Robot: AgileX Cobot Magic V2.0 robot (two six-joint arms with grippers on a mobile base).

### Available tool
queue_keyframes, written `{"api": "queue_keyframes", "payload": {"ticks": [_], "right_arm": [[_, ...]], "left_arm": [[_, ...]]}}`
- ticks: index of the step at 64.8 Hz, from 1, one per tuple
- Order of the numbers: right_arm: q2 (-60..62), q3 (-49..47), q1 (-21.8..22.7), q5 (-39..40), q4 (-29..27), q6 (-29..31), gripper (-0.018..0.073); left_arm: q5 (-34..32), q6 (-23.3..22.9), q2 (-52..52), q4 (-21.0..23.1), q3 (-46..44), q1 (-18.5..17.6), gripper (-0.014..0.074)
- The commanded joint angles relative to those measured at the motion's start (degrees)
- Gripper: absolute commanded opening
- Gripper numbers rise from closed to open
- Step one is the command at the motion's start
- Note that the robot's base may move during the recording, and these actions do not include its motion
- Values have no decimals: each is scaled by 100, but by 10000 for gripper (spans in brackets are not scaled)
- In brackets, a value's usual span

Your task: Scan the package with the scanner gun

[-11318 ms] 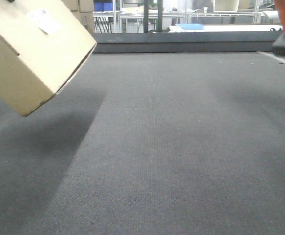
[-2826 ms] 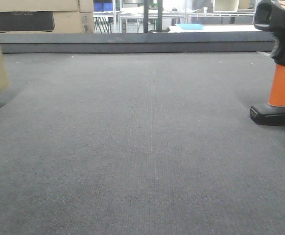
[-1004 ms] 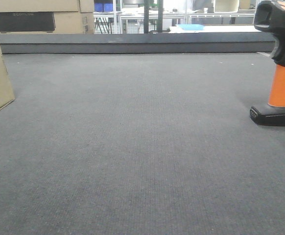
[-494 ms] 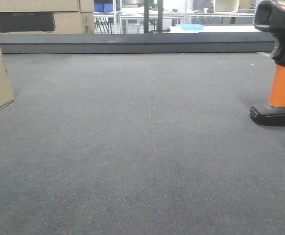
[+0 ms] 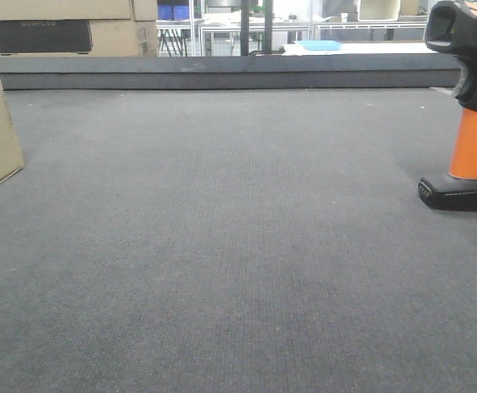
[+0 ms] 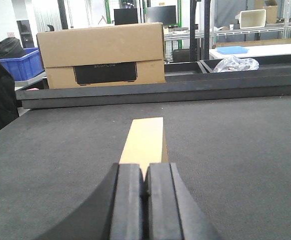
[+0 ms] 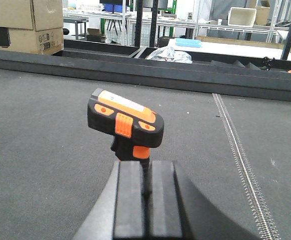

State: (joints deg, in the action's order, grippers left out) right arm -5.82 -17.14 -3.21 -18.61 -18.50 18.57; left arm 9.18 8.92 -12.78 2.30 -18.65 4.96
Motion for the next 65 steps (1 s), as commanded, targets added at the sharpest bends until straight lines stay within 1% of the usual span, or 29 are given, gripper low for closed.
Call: {"api": "queue_keyframes", "payload": {"ticks": [1, 4, 8, 12, 16, 22, 28, 31, 33, 36, 65], "right_arm": [[20, 0, 26, 150, 23, 9, -153], [20, 0, 26, 150, 23, 9, -153], [20, 0, 26, 150, 23, 9, -153], [20, 0, 26, 150, 23, 9, -153], [20, 0, 26, 149, 11, 9, -153], [20, 0, 26, 149, 11, 9, -153], [20, 0, 26, 149, 11, 9, -153], [20, 0, 26, 149, 11, 9, -153], [20, 0, 26, 149, 11, 9, -153], [20, 0, 26, 149, 11, 9, -153], [20, 0, 26, 149, 11, 9, -153]], "left_arm": [[-110, -49, 45, -54, 6, -1, -111], [-125, -49, 102, -280, 66, -1, -111], [-260, -61, 233, -311, 201, -1, -111], [-318, -389, 445, -325, 428, -1, -111], [-328, -693, 674, -476, 688, -1, -111], [-370, -744, 1047, -476, 1166, -1, -111], [-557, -744, 1278, -476, 1660, -1, -111], [-708, -744, 1278, -402, 1865, -1, -111], [-952, -744, 1278, -388, 1865, -1, -111], [-667, -744, 1278, -390, 1865, -1, -111], [-848, -744, 1278, -390, 1865, -1, -111]]}}
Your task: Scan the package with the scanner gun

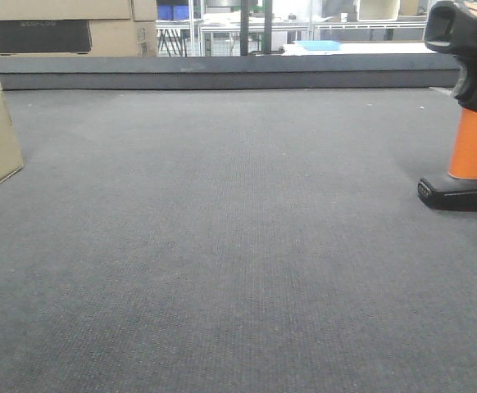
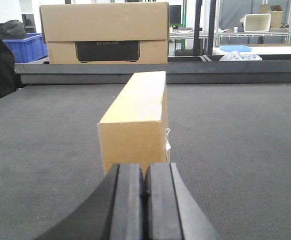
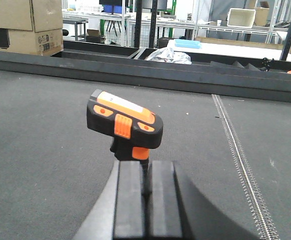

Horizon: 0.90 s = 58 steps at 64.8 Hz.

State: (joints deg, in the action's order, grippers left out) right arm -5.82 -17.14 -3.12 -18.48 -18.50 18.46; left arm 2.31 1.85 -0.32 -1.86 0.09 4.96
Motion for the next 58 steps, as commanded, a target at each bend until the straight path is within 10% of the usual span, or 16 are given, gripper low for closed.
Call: {"api": "queue_keyframes", "payload": {"ticks": [1, 33, 43, 58], "right_arm": [[20, 0, 18, 136, 11, 21, -153], [20, 59, 31, 209, 144, 8, -153], [20, 327, 195, 752, 1245, -1291, -153], [301, 1221, 252, 1455, 958, -1292, -153]], "left_arm": [[-162, -37, 32, 26, -9, -1, -111], [-162, -37, 32, 26, -9, -1, -111], [-162, -37, 32, 26, -9, -1, -111], [-162, -37, 32, 26, -9, -1, -111]]}}
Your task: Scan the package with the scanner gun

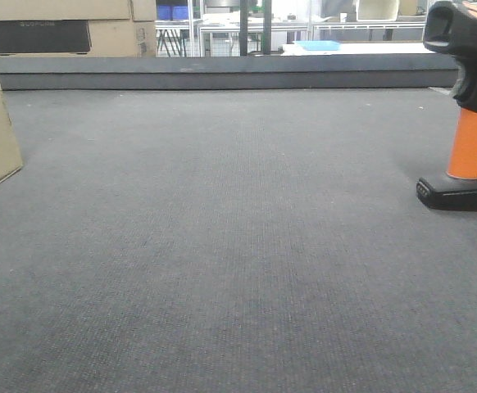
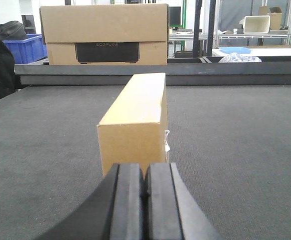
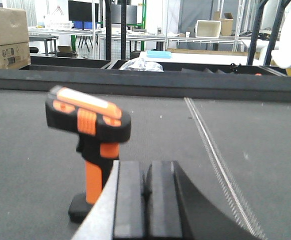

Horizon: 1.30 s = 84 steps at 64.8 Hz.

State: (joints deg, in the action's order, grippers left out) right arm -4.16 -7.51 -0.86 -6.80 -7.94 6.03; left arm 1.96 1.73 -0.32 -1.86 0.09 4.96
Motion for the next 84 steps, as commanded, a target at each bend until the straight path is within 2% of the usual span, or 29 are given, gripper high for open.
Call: {"api": "queue_keyframes", "payload": {"ticks": [1, 9, 21, 84], "right_arm": [[175, 342, 24, 308, -112, -49, -153], [416, 751, 38, 434, -134, -49, -153], [416, 751, 79, 214, 39, -49, -153], [416, 751, 86, 260, 37, -49, -153]], "left_arm": [[-127, -25, 32, 26, -9, -1, -111], [-127, -25, 32, 26, -9, -1, -111], [-127, -25, 32, 26, -9, -1, -111], [-127, -25, 32, 26, -9, -1, -111]]}}
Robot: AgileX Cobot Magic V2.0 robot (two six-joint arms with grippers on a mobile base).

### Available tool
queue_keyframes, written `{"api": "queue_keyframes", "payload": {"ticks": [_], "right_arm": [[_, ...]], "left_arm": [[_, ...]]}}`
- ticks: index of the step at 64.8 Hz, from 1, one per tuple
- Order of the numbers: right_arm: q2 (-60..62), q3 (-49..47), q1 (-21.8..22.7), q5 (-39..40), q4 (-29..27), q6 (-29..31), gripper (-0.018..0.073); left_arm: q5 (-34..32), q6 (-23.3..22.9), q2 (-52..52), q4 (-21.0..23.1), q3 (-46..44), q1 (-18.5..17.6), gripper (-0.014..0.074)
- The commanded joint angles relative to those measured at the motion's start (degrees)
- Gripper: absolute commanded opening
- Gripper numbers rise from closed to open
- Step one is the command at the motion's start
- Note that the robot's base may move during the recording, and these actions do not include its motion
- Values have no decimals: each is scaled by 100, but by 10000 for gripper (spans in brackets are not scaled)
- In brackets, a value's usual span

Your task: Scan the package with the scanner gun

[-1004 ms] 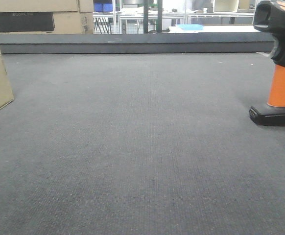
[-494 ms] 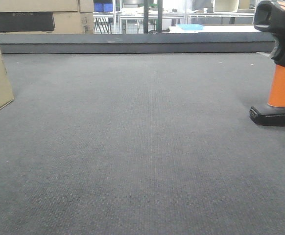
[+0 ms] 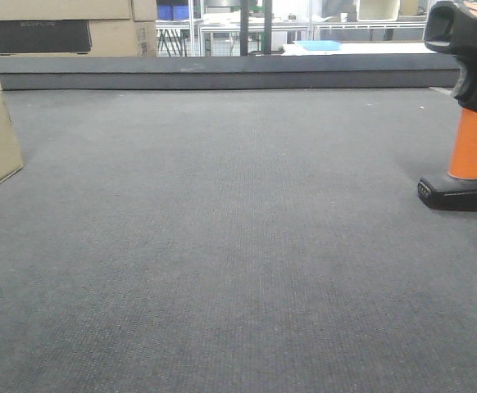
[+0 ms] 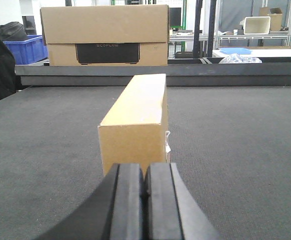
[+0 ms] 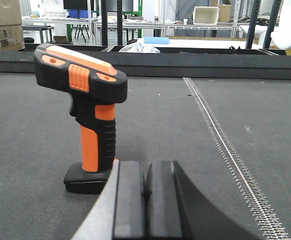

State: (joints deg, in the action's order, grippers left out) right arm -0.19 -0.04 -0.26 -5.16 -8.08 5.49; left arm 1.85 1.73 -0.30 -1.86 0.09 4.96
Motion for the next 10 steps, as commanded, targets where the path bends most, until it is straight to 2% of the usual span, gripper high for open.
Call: {"api": "queue_keyframes", "payload": {"ticks": [1, 10], "right_arm": [[19, 4, 26, 97, 51, 5, -153], [19, 4, 26, 97, 51, 5, -153]], "left_arm": [[-115, -25, 30, 26, -9, -1, -111], [-115, -25, 30, 26, -9, -1, -111]]}}
